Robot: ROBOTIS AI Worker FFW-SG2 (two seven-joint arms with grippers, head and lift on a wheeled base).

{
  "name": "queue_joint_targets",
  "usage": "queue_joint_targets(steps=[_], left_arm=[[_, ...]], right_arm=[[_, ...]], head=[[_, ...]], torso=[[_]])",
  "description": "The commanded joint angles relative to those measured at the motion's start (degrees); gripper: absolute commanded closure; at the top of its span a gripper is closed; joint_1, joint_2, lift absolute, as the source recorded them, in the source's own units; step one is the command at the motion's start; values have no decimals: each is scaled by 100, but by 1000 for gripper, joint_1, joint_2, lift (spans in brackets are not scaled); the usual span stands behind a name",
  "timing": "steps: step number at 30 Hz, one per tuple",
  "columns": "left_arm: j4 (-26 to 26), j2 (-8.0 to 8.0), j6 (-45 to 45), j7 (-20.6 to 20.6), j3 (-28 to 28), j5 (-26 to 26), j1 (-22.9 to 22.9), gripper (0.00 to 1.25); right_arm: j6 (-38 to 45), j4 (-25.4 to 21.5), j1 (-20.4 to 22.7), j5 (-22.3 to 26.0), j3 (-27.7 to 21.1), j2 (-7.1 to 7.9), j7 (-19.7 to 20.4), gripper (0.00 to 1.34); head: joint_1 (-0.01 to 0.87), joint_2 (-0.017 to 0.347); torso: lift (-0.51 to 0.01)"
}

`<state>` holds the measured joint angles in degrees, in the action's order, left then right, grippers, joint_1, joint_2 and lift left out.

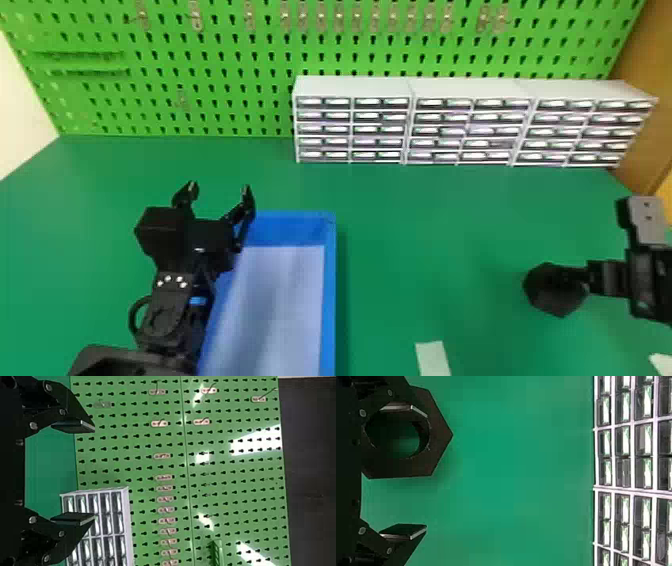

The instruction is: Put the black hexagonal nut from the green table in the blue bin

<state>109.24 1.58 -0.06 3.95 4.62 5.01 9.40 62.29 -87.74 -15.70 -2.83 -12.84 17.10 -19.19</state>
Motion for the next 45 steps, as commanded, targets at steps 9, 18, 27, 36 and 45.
queue_joint_targets(steps=[9, 18, 27, 36, 45], left_arm=[[0, 0, -11, 0, -5, 0, -9, 466], [-8, 0, -11, 0, 4, 0, -18, 466], [-17, 0, -38, 0, -5, 0, -26, 466], [-35, 0, -55, 0, 4, 0, -35, 466], [-43, 0, -55, 0, -5, 0, -44, 466]], right_arm=[[-147, 433, -117, -262, -17, -58, -173, 291], [-156, 547, -126, -305, -17, -58, -234, 291], [-156, 617, -109, -305, 0, -84, -305, 292], [-77, 723, -117, -218, 0, -84, -384, 725], [37, 802, -126, -200, -35, -67, -454, 849]], head=[[657, 57], [657, 57], [657, 57], [657, 57], [657, 57]], torso=[[-95], [-95], [-95], [-95], [-95]])
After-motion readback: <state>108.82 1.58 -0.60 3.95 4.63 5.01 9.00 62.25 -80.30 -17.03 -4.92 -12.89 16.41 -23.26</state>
